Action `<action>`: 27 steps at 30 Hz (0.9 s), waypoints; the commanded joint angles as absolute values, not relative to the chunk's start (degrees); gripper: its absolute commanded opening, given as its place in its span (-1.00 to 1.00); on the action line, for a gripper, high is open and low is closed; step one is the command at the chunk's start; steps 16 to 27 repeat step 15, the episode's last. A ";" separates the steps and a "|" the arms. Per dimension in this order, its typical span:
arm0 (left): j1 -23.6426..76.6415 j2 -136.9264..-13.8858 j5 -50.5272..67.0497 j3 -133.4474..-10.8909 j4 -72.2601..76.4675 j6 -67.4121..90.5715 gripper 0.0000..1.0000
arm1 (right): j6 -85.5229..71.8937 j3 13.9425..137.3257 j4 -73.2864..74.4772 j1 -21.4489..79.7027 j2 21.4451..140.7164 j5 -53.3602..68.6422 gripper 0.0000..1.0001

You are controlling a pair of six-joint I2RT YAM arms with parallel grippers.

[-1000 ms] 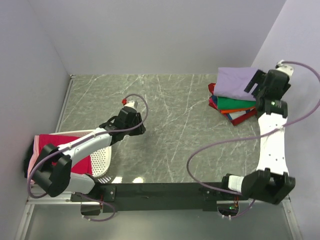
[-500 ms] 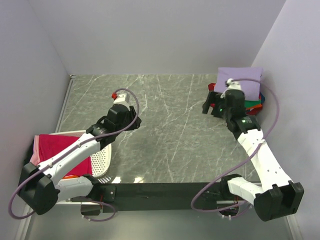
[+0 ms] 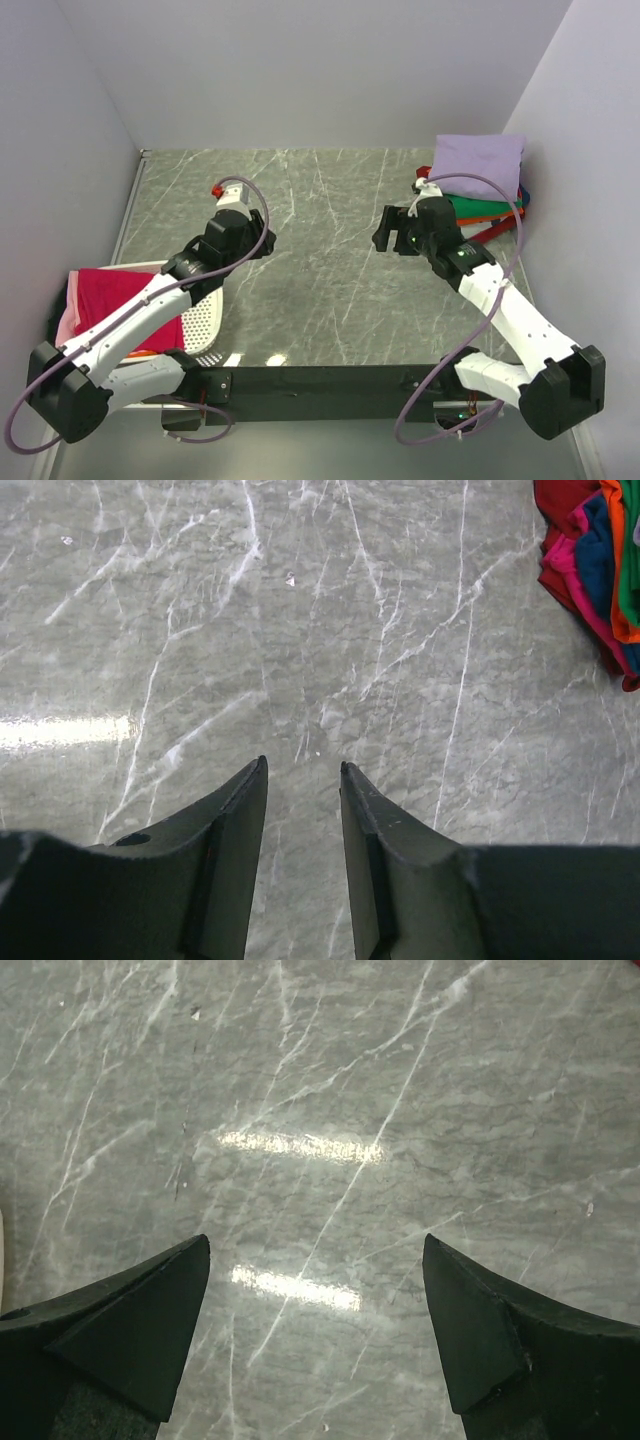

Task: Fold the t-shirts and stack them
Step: Neatly place the folded tshirt to the corner

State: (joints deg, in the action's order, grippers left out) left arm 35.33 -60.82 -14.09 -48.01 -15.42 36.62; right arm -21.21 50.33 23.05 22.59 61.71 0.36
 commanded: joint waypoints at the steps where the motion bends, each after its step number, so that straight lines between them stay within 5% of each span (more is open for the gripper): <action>1: 35.51 -58.89 -15.20 -48.60 -14.85 35.33 -0.17 | -21.53 50.80 19.69 23.20 62.31 0.09 0.86; 27: 35.51 -55.99 -15.82 -47.46 -14.24 34.45 -0.14 | -20.39 51.50 20.13 23.47 63.19 -1.32 0.86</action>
